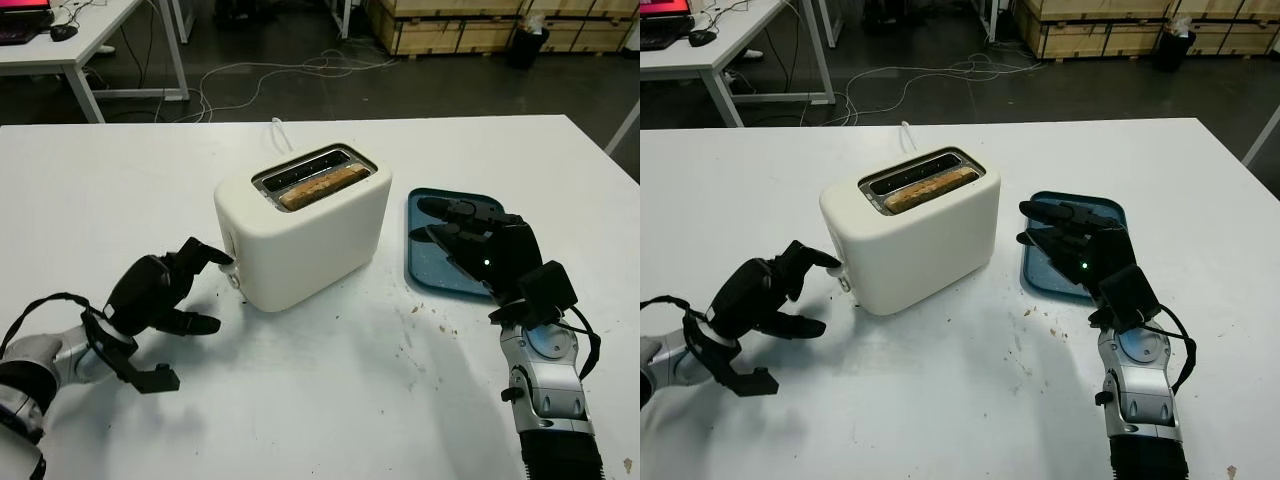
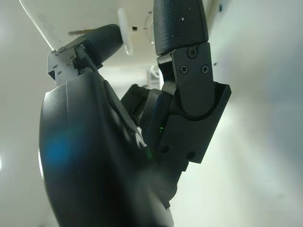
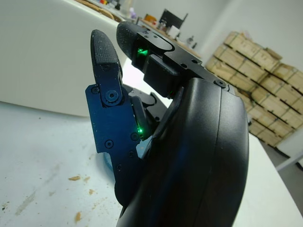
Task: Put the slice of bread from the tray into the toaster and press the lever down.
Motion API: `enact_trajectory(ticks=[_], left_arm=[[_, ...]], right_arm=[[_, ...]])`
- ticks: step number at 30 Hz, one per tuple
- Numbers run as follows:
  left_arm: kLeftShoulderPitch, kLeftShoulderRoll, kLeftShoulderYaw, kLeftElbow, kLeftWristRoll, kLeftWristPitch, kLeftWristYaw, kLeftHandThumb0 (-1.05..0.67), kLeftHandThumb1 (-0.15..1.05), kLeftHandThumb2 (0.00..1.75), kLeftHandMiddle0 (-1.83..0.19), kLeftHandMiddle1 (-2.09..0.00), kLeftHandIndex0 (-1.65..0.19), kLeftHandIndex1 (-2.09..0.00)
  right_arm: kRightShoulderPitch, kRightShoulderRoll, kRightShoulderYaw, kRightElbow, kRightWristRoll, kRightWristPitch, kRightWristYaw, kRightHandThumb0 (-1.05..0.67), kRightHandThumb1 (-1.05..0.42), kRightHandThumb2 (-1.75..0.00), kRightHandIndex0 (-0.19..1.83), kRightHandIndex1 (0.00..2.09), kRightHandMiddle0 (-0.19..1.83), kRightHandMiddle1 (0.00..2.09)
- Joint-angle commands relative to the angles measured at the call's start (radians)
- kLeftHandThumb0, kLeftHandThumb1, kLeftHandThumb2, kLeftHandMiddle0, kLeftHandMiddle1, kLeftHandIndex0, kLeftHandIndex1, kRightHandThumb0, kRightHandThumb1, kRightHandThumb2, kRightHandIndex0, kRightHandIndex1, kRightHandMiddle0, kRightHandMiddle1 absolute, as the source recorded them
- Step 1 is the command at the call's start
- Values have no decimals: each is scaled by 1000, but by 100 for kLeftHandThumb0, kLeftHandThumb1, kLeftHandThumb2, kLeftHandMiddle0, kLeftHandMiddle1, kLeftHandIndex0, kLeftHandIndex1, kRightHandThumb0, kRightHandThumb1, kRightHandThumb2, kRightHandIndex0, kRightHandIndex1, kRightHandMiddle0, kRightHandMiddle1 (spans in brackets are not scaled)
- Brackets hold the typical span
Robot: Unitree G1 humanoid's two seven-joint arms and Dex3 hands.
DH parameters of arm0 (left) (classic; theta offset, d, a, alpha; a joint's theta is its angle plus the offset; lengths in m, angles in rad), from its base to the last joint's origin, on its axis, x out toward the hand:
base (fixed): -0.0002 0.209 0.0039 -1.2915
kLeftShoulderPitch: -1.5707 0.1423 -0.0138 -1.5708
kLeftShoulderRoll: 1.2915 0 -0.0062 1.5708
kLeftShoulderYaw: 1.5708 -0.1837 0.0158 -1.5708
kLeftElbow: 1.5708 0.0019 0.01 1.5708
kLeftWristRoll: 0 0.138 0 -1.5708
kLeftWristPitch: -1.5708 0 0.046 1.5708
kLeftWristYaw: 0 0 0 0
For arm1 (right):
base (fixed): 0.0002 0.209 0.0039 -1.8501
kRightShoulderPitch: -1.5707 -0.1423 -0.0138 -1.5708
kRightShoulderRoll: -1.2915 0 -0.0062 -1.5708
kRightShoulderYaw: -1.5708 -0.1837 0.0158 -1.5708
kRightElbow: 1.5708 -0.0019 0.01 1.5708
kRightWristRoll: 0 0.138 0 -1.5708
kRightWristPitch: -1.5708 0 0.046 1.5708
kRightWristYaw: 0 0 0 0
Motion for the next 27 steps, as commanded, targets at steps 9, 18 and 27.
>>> enact_trajectory(ticks=[9, 18, 27], left_arm=[[24, -23, -104, -37, 17, 241, -655, -105, 92, 54, -154, -175, -139, -157], [58, -47, -129, -51, -49, 288, -796, -105, 92, 24, -157, -166, -155, -97], [73, -32, -110, -98, -111, 301, -804, -105, 92, 30, -157, -169, -157, -103]], right_arm=[[-3, -6, 3, -6, -6, -6, -10, -53, -92, -12, 85, 64, 104, 0], [0, -4, 1, -5, -3, -9, -10, -53, -92, -12, 86, 65, 105, 0], [0, -3, 1, 0, -1, -13, -8, -52, -92, -12, 85, 66, 104, 0]])
